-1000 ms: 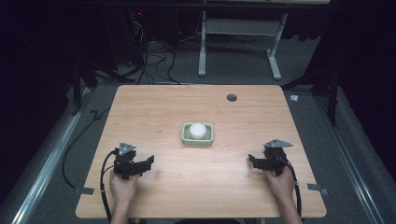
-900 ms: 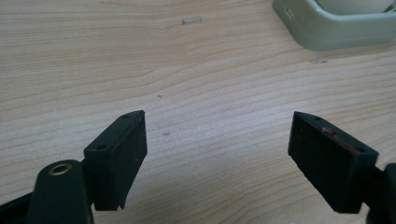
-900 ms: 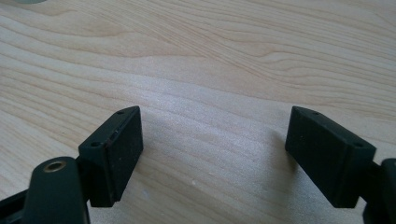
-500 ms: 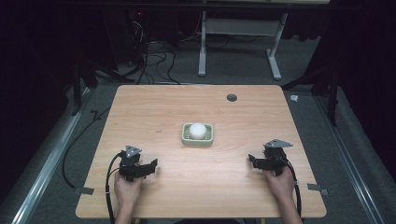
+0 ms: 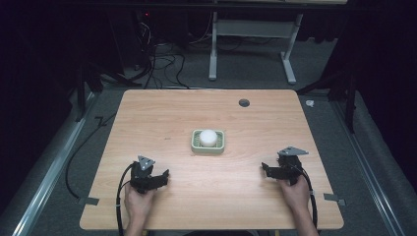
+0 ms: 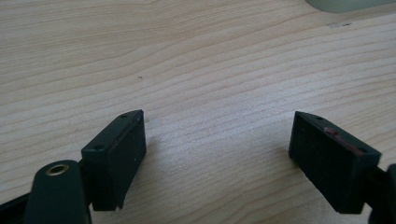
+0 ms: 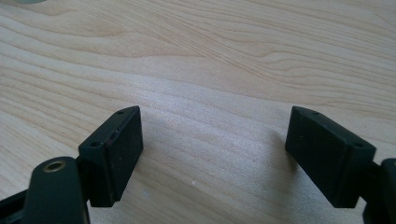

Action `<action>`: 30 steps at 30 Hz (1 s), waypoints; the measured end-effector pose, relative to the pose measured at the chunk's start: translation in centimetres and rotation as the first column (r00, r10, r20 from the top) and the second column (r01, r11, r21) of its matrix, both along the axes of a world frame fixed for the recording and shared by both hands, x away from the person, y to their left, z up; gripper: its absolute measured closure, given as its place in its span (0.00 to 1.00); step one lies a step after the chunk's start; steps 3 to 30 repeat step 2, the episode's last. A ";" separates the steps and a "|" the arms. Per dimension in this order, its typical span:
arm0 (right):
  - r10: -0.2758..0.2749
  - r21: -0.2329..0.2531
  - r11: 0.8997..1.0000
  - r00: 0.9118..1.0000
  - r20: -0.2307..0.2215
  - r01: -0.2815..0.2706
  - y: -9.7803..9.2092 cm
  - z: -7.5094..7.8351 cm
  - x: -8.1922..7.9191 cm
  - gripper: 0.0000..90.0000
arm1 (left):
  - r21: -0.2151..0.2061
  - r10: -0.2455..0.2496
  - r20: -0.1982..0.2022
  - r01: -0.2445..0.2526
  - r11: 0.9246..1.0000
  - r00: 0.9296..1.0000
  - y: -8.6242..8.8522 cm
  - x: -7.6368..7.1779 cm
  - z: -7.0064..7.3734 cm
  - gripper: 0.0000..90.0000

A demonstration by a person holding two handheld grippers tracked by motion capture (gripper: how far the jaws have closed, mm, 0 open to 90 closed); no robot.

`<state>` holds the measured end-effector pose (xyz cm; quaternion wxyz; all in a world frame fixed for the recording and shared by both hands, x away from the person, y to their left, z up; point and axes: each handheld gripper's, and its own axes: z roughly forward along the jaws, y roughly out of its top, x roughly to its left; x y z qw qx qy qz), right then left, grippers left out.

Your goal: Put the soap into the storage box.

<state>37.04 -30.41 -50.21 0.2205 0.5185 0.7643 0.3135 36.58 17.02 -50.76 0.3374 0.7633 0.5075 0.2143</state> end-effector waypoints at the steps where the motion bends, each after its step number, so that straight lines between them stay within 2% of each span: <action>1: 0.000 0.000 1.000 1.000 0.000 0.000 0.0 0.0 0.0 0.22 | 0.001 -0.001 -0.001 0.001 1.000 1.000 0.0 0.0 0.0 0.22; 30: 0.000 0.000 1.000 1.000 0.000 0.000 0.0 0.0 0.0 0.22 | -0.001 -0.002 -0.001 0.002 1.000 1.000 0.0 -0.1 0.0 0.22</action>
